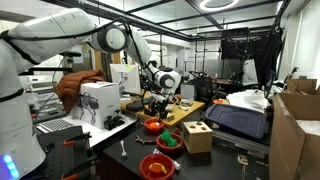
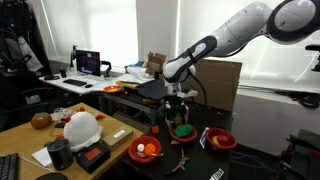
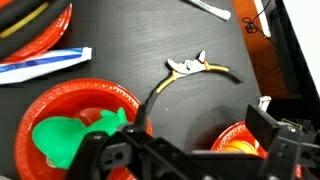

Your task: Put the black object on top of the red bowl to the far right

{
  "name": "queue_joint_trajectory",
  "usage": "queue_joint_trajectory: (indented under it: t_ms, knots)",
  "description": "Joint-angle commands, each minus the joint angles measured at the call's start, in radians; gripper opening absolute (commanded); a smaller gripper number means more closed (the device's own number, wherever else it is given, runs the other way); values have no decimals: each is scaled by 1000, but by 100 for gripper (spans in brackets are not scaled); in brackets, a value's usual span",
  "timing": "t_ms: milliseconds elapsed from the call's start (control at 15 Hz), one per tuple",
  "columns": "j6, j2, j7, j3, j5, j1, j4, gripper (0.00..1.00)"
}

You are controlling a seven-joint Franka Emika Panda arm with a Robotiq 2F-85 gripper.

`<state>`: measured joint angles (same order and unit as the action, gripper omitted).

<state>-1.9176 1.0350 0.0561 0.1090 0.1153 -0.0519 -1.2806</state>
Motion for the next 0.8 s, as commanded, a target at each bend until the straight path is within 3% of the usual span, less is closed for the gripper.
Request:
queue_joint_trajectory:
  t_ms: [0,733]
  knots:
    - [-25,-15,14,-22,-51,-26,-1,100]
    - [-23,-15,3,-9,-48,-17,10,100]
